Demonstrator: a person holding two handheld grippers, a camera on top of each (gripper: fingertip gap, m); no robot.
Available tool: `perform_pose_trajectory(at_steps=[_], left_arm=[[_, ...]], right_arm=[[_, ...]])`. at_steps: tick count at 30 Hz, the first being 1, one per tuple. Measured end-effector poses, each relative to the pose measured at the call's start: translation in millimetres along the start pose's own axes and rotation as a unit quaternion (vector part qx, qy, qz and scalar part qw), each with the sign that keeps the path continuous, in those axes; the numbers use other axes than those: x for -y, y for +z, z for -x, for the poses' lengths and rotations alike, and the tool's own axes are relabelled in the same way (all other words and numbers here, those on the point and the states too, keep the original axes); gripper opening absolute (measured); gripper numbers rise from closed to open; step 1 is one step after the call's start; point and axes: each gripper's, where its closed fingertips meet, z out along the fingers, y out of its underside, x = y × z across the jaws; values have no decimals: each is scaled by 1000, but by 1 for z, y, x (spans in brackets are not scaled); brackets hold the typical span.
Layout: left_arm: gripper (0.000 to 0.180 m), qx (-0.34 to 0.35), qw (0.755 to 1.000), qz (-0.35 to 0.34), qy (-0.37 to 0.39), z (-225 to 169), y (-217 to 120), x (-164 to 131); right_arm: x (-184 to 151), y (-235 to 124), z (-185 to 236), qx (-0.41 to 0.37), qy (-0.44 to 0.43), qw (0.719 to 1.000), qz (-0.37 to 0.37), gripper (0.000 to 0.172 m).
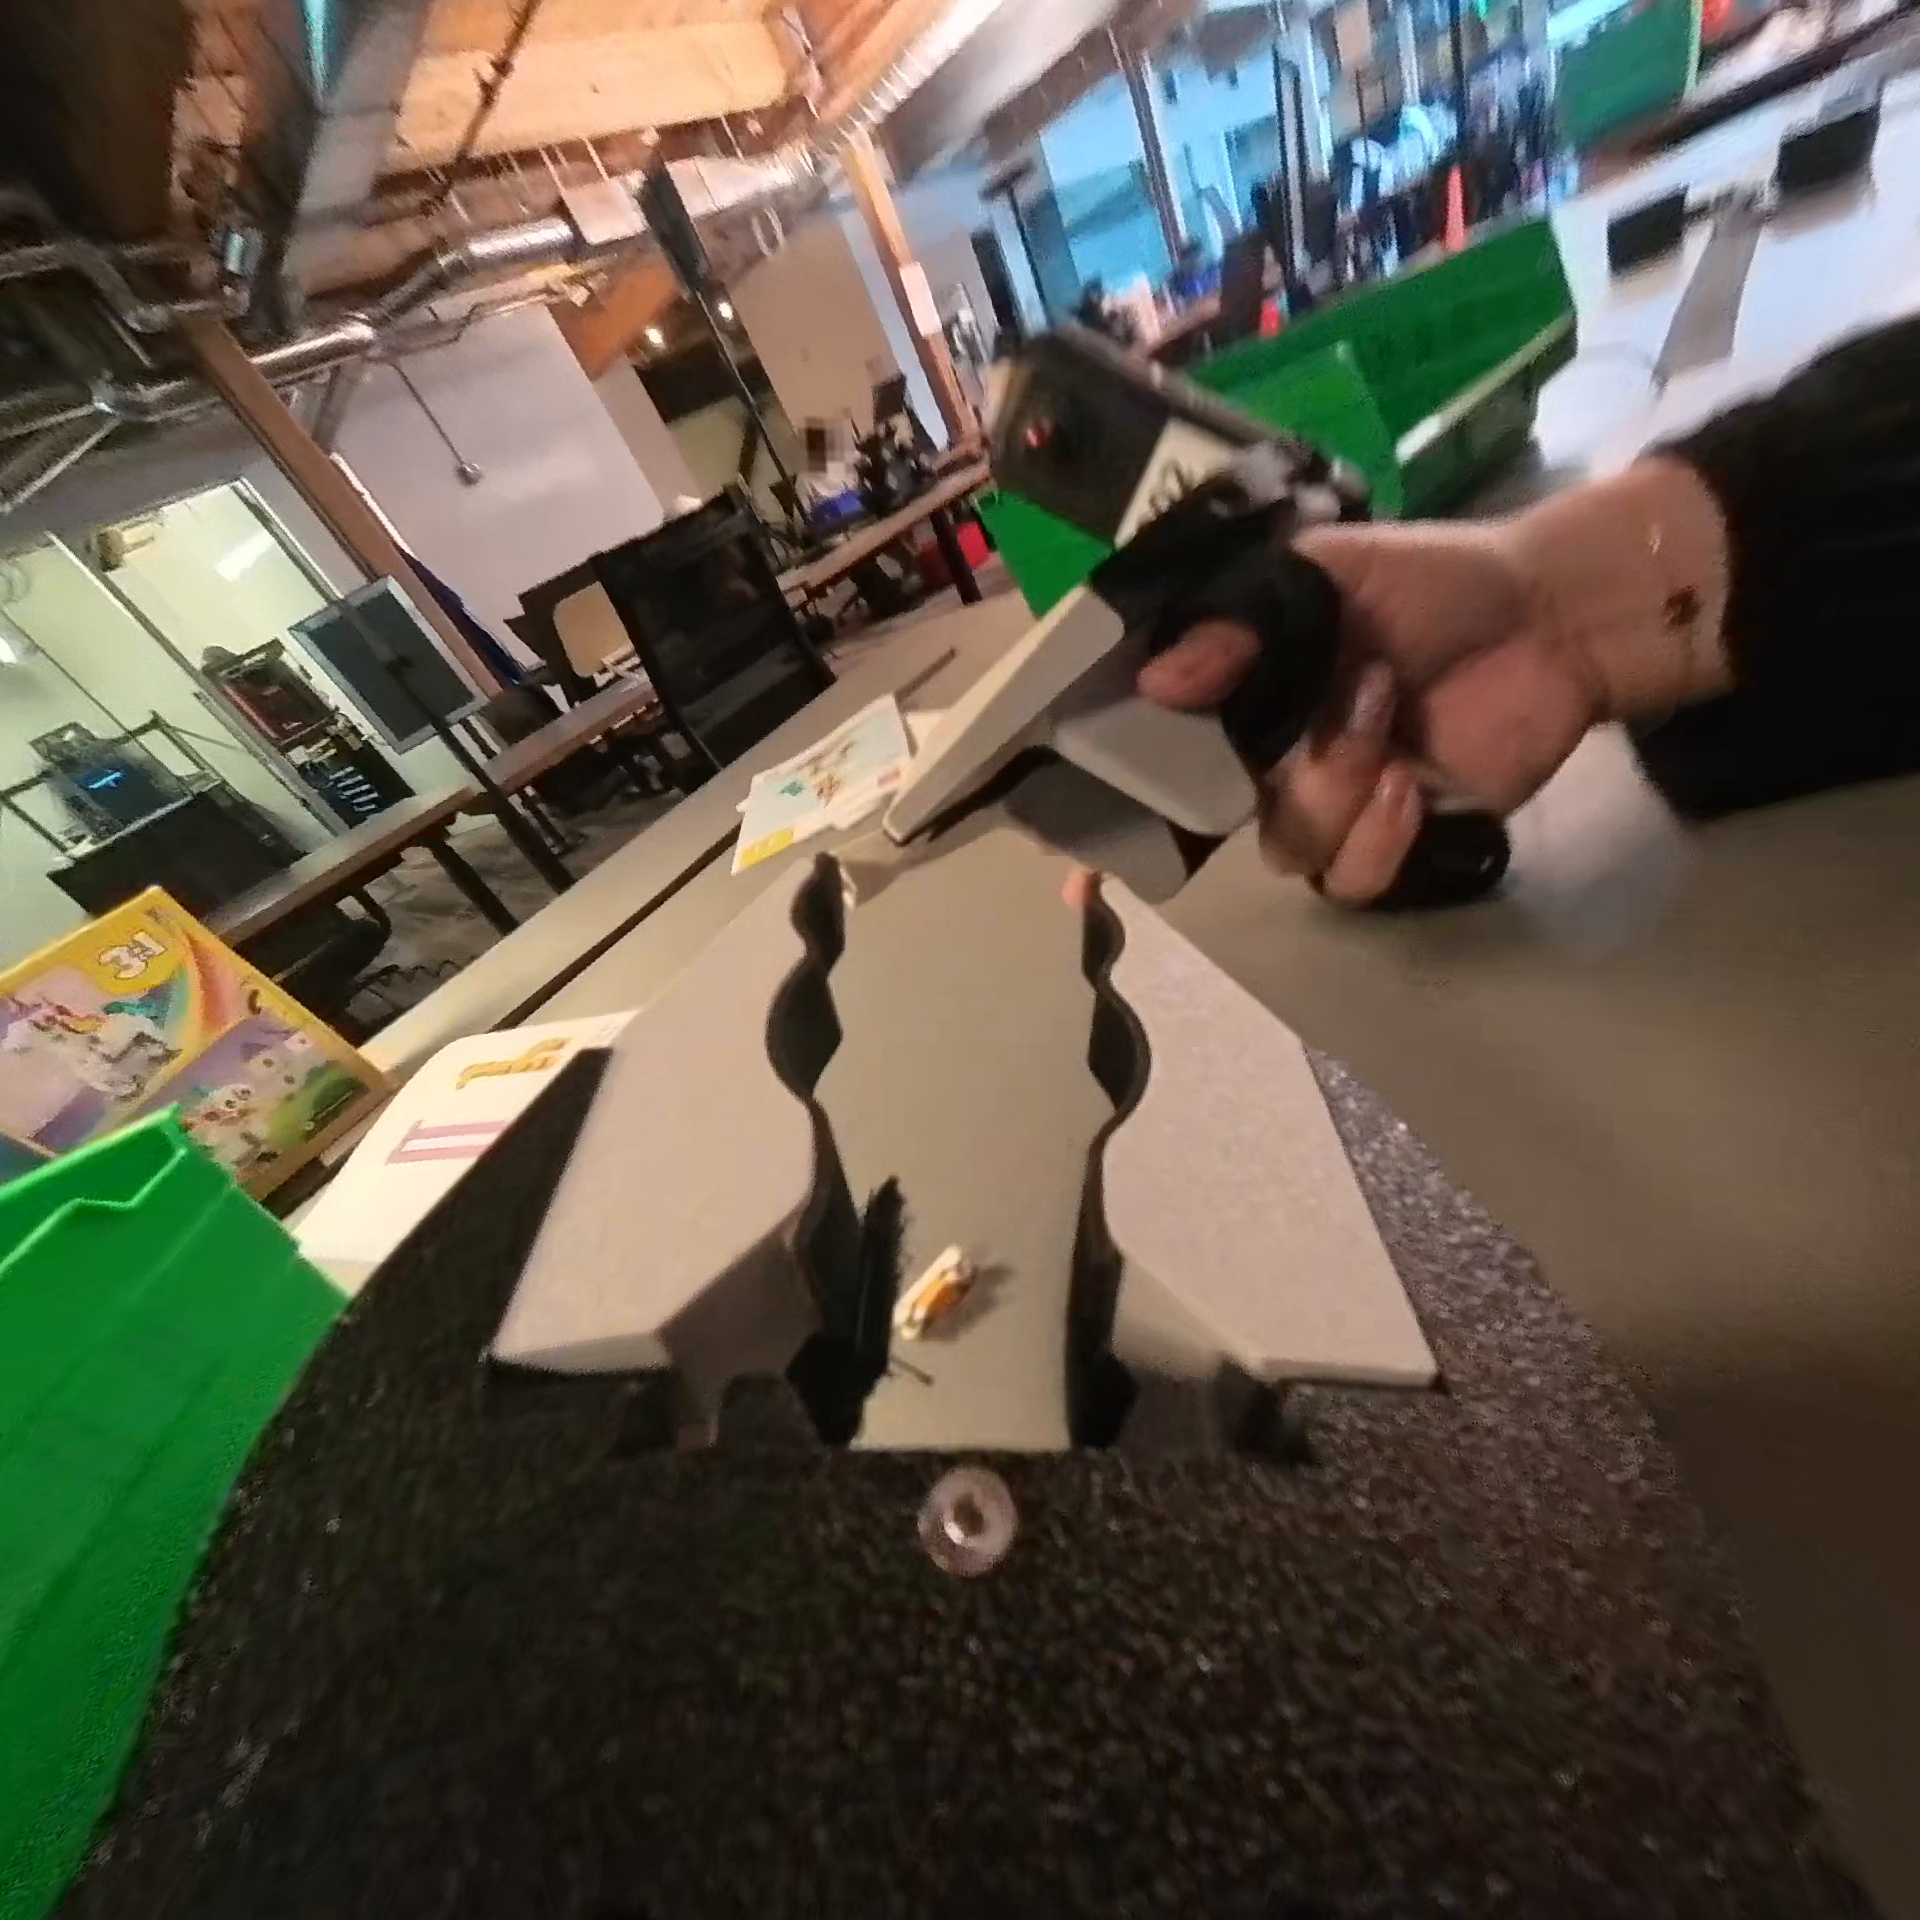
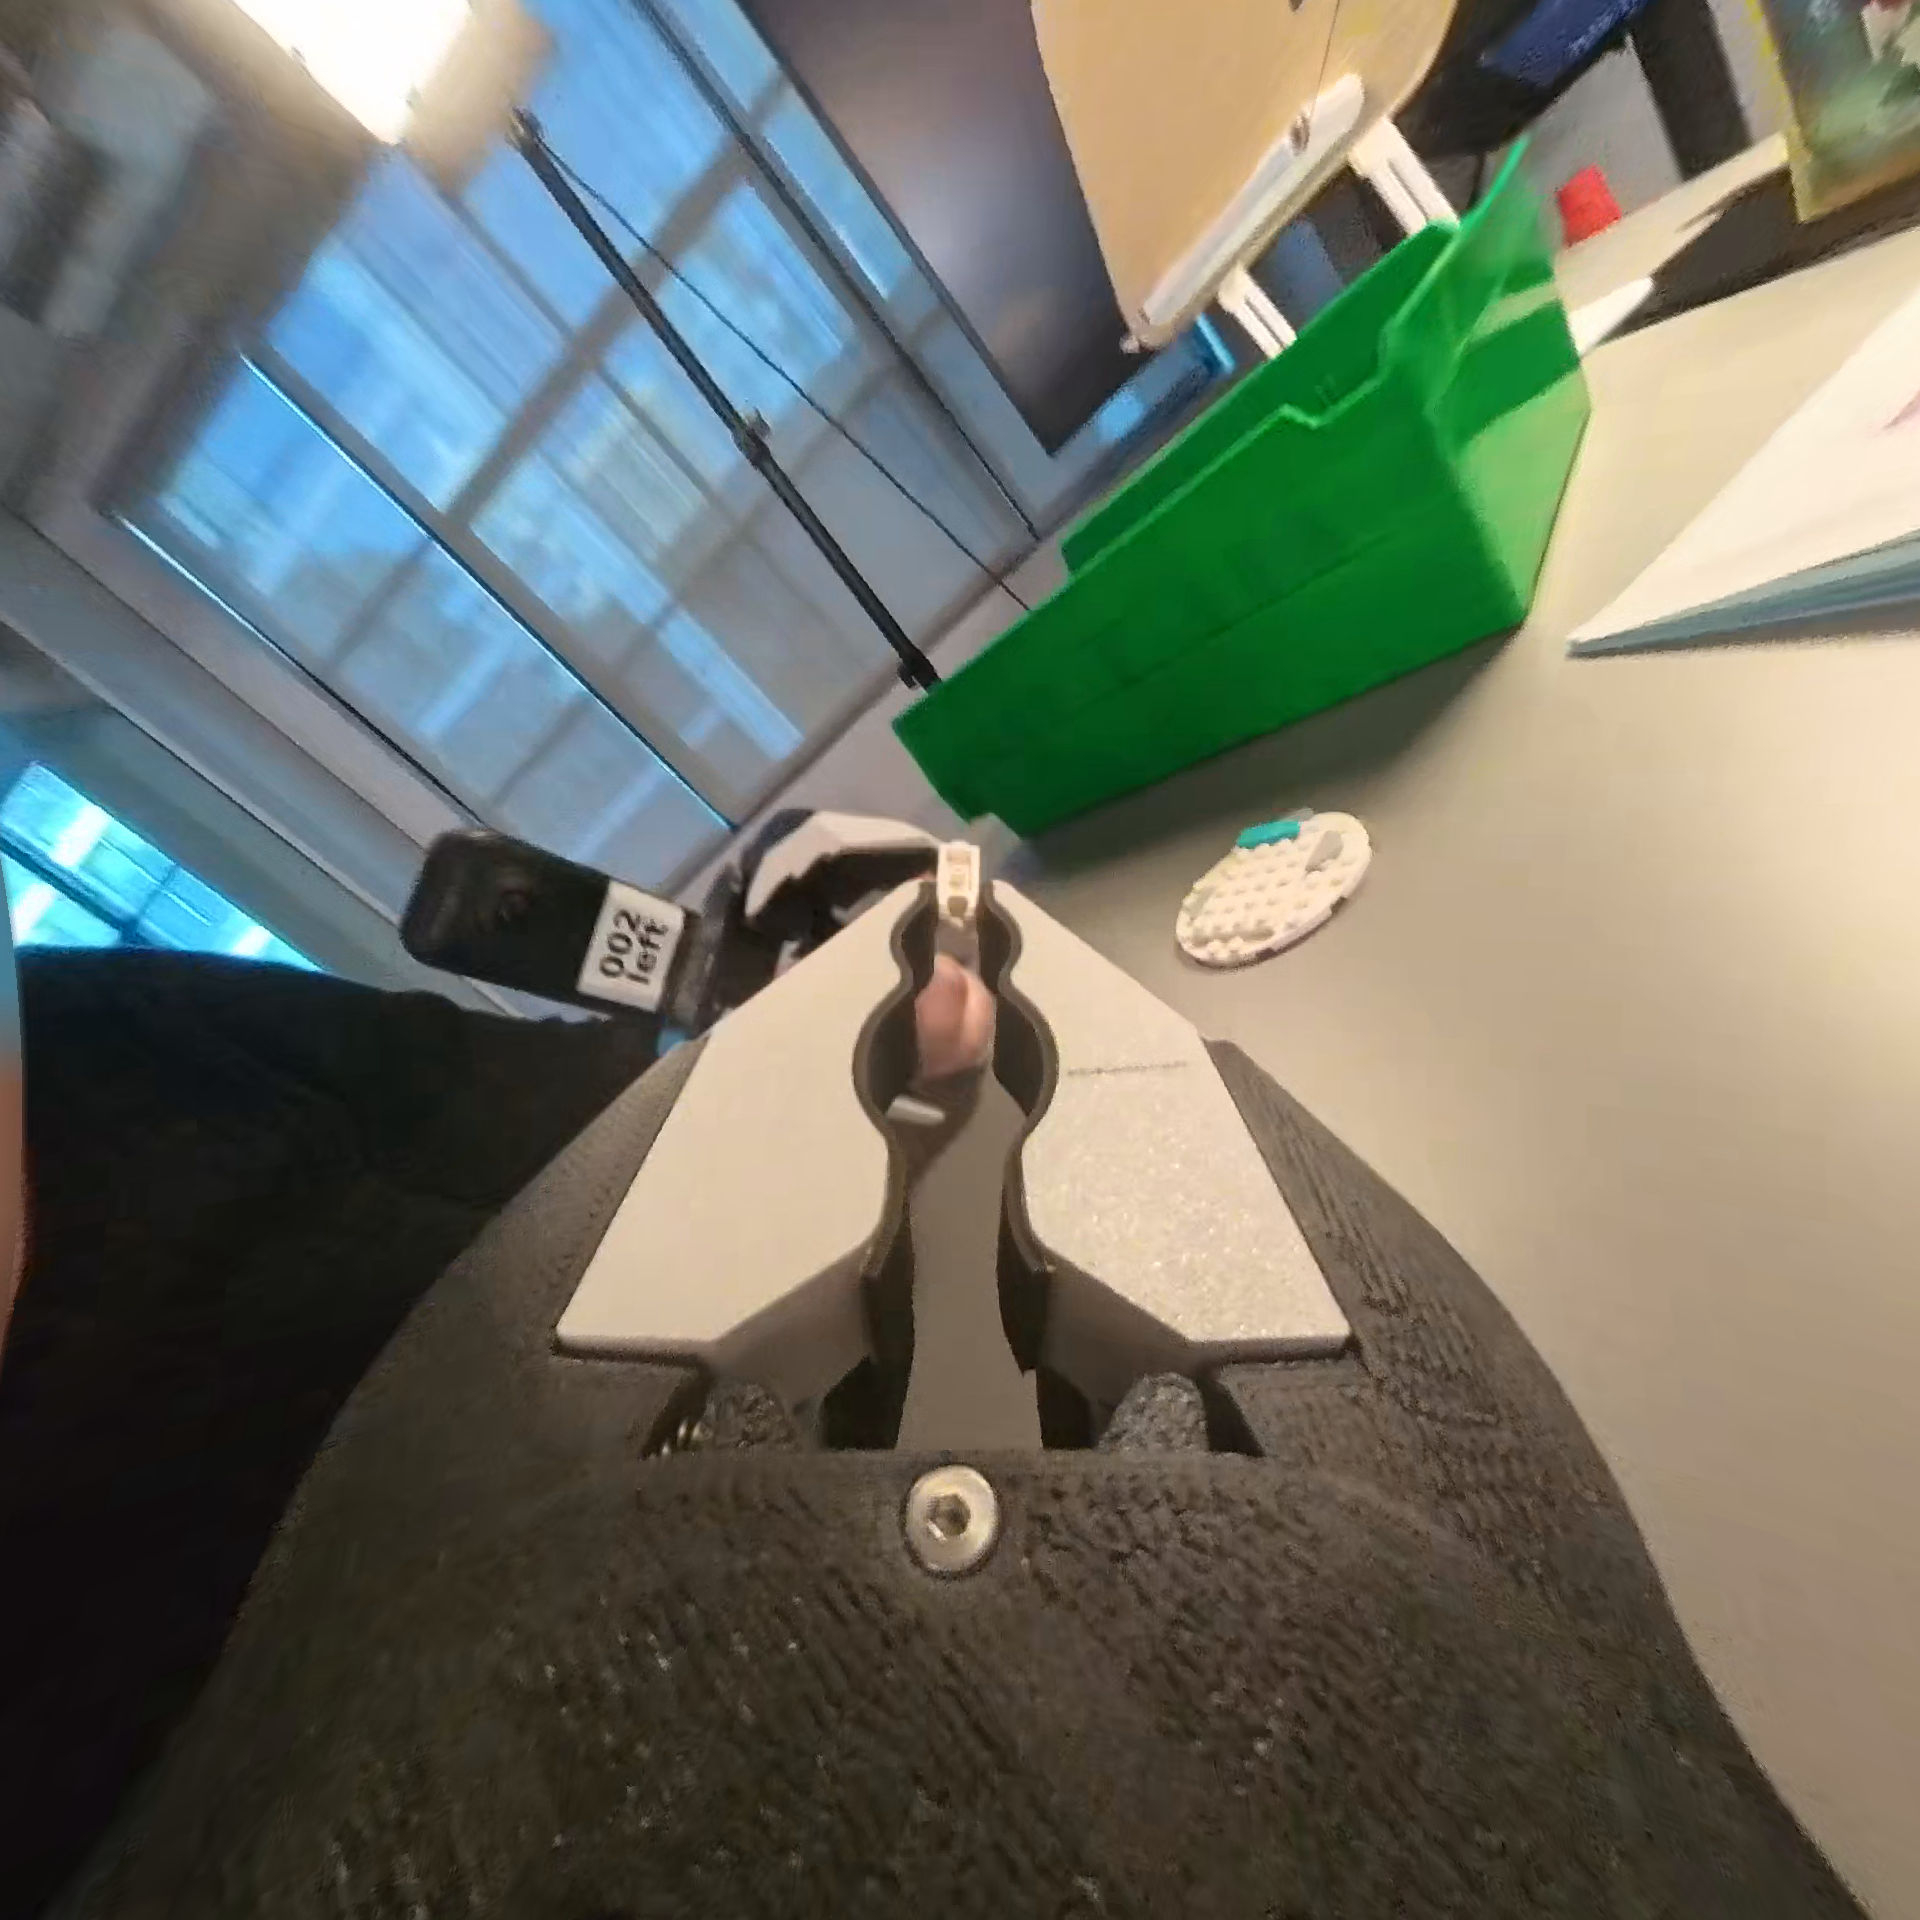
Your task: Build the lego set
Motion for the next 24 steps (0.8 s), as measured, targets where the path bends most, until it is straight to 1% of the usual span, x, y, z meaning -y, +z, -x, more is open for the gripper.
perform_pose_trajectory(at_steps=[2, 4, 7, 9, 10, 13, 15, 18, 20, 22, 24], left_arm=[[36, 6, 998, -38, -51, 3, -2, 13], [31, -5, 991, -59, -121, 7, -3, 20], [27, -58, 965, -95, -239, 8, -7, 30], [19, -84, 945, -109, -296, 10, -8, 33], [18, -93, 938, -116, -314, 11, -9, 35], [8, -111, 925, -123, -342, 13, -12, 36], [6, -124, 921, -120, -350, 12, -12, 35], [6, -144, 925, -88, -342, 9, -11, 28], [5, -144, 928, -73, -337, 10, -10, 26], [4, -134, 928, -95, -335, 13, -12, 32], [4, -130, 922, -116, -345, 16, -14, 37]], right_arm=[[8, -3, 8, 31, 1, 999, -25, 5], [13, -4, 18, 61, -9, 997, -40, 5], [10, -3, 30, 84, -47, 995, -37, 5], [7, -1, 36, 92, -69, 993, -31, 5], [6, 0, 38, 93, -78, 992, -27, 5], [2, 1, 40, 90, -102, 991, -15, 5], [0, 2, 40, 85, -118, 989, -4, 5], [-4, 1, 37, 69, -144, 987, 18, 5], [-5, 2, 35, 55, -163, 985, 22, 5], [-1, 4, 38, 52, -159, 986, 0, 6], [1, 6, 40, 56, -144, 988, -15, 8]])
